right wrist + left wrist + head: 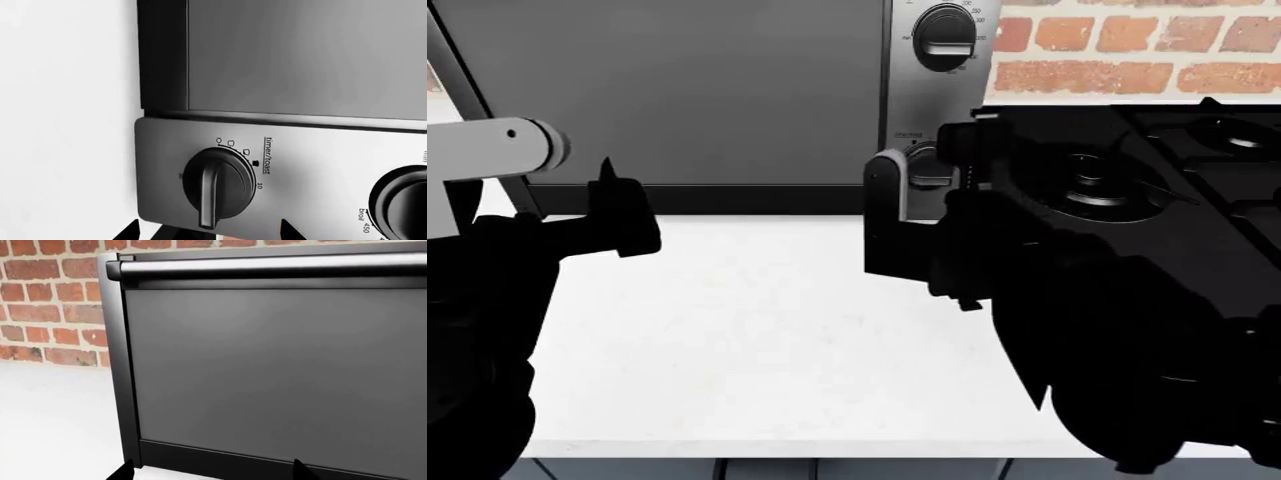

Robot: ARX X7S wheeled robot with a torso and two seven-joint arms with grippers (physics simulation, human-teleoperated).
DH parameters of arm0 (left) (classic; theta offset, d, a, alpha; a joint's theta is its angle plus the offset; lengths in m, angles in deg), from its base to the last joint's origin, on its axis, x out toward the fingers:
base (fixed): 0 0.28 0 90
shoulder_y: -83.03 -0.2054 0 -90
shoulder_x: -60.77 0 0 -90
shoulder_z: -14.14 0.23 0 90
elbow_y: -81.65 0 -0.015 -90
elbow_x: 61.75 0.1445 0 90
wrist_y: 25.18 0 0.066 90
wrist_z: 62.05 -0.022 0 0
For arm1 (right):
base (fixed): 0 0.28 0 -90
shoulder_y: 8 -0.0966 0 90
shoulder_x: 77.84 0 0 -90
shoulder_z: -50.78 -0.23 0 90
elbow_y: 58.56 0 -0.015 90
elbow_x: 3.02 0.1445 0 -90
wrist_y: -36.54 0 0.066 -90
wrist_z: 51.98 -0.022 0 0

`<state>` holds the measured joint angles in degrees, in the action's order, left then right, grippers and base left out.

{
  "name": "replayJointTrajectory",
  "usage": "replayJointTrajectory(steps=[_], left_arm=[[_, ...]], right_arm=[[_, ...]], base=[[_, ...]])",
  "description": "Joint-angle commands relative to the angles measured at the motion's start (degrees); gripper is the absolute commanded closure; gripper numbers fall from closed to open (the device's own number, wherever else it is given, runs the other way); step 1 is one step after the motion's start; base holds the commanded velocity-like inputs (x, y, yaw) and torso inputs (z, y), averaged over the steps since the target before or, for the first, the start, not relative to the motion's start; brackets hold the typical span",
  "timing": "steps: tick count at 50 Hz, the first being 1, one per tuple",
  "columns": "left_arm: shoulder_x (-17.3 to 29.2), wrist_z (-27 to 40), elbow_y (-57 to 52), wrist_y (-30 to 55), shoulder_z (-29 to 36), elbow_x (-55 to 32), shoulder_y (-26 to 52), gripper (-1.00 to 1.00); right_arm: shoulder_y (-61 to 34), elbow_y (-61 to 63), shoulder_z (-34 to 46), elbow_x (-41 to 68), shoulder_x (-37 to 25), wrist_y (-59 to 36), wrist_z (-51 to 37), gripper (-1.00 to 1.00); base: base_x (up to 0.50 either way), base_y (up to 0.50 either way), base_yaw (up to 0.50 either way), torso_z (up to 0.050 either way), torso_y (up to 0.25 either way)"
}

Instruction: Turn on the toaster oven by setting the timer.

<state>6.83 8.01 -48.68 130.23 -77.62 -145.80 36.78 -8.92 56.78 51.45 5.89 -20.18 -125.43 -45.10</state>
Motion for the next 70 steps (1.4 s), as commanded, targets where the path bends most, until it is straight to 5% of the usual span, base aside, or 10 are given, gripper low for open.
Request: replayJointTrajectory(steps=[1, 70], left_arm=[[0.17, 0.06, 0.17, -0.33, 0.17, 0.0, 0.01, -1.0], [1.24, 0.45, 0.15, -2.17, 1.15, -0.38, -0.64, -1.0]], right_arm=[[0.06, -1.15, 0.67, -0.24, 0.74, 0.7, 0.18, -1.0], [0.33, -9.53, 2.77, -1.48, 3.96, 3.67, 0.94, -1.0]], base=[[0.0, 0.0, 0.0, 0.0, 0.0], [0.0, 0.0, 0.0, 0.0, 0.0]])
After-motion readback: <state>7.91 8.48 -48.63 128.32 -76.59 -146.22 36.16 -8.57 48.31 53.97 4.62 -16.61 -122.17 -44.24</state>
